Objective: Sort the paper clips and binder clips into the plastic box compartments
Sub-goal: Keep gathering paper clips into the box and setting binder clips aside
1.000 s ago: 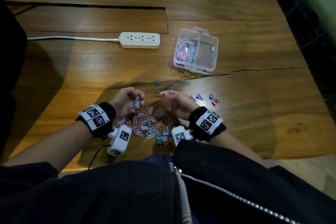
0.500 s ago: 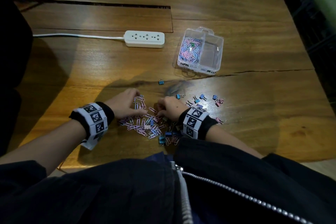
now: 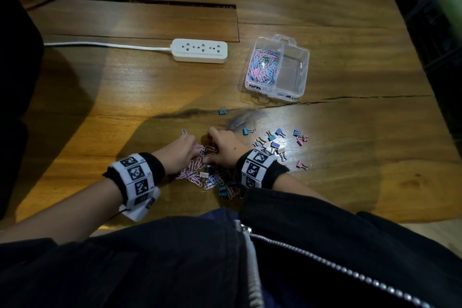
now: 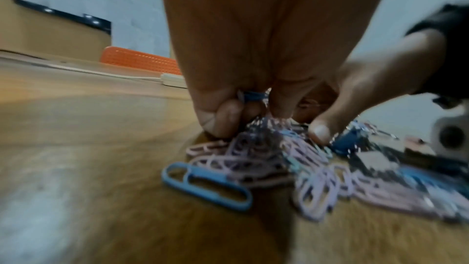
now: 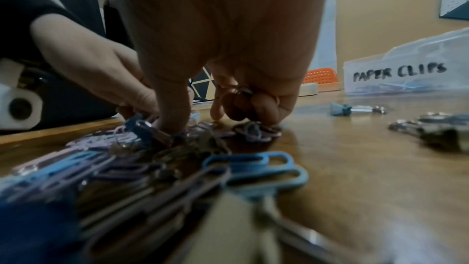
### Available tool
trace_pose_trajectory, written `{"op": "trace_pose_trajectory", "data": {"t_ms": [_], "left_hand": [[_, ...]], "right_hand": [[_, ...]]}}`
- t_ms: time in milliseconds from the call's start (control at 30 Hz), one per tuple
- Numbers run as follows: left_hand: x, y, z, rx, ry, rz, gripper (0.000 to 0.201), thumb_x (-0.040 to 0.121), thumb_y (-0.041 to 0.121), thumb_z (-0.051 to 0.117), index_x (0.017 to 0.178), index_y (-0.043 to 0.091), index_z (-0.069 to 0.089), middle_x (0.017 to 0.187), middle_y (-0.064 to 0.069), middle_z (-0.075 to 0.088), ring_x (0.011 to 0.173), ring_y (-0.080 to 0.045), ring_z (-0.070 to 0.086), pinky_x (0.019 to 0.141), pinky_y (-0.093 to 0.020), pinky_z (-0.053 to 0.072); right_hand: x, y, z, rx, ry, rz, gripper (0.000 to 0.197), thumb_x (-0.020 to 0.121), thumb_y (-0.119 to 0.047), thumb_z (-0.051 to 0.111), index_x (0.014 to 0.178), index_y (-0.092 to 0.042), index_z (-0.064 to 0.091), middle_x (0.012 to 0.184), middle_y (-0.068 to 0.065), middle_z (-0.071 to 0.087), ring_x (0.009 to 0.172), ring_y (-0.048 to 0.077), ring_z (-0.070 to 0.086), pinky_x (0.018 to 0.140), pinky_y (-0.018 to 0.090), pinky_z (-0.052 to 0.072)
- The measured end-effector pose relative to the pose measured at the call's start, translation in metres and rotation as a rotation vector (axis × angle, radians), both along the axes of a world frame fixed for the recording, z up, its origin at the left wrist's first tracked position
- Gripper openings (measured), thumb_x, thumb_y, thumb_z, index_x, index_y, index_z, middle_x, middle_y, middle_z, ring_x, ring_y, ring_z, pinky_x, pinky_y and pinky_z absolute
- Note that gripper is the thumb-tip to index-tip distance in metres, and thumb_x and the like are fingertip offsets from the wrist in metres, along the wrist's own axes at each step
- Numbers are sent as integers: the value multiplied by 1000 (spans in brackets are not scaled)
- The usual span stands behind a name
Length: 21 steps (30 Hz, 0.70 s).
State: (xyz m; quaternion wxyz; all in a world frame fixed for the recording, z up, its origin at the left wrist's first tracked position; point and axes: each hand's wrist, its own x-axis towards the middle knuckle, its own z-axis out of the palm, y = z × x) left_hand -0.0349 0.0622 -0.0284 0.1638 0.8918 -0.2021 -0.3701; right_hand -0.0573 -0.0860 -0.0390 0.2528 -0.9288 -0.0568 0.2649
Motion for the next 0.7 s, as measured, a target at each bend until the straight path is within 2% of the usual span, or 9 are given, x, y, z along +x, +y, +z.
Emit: {"op": "trace_pose_trajectory", "data": {"t_ms": [100,200,333,400,467,533,567,633,700], "left_hand": [[9,1,1,-65,55,69,15,98,24,34,89,15,41,83,3,40,79,-13,40,67,-23,34],[15,1,5,-100,158,99,22,97,26,35,76,26,37,76,5,42,69,-12,40,59,-23,36],[22,-7,16,-133,278,118,17,97,26,37,80,24,40,74,0,47,56,-11,42,51,-22,37],[29,-16,26,-163,297,148,15,97,26,37,83,22,42,77,2,46,59,-9,40,53,-20,35],[37,-30,36,-226,348,205,18,97,27,38,81,22,44,72,3,43,57,-10,37,51,-20,33],[47,-48,46,-283,408,269,20,97,25,37,79,20,45,70,2,40,56,-10,34,51,-21,31],[53,-58,51,-315,449,314,22,97,23,37,78,17,44,69,1,39,55,-10,33,50,-20,31],[67,-81,61,-372,540,389,27,98,19,35,74,13,43,63,0,37,50,-9,33,43,-16,31],[81,-108,68,-415,594,464,33,99,16,34,67,12,40,49,1,37,36,-6,34,33,-14,28]], "right_hand": [[-2,0,3,-36,-10,67,37,84,-26,60,111,-6,44,112,17,57,104,30,52,88,39,44],[-6,-4,7,-98,-15,137,33,91,-24,48,117,-5,43,115,16,55,105,27,53,87,33,43],[-8,-12,12,-130,20,162,30,91,-21,47,118,-7,45,116,12,55,105,25,53,89,34,45],[-8,-19,15,-34,85,61,24,91,-19,48,113,-8,47,107,8,56,97,22,54,83,29,47],[-4,-32,23,99,93,-84,9,93,-18,45,96,-11,48,91,3,52,86,19,49,67,21,40],[4,-52,34,223,56,-242,20,94,-20,43,75,-18,42,75,-3,46,75,17,45,56,18,35],[10,-63,40,295,54,-329,26,95,-21,42,69,-20,38,70,-5,43,68,15,43,52,15,34],[27,-85,53,415,54,-514,29,96,-21,40,67,-18,35,65,-3,39,55,11,36,46,16,32],[47,-104,61,444,18,-665,29,96,-20,39,67,-17,34,64,0,35,53,11,32,45,20,29]]}}
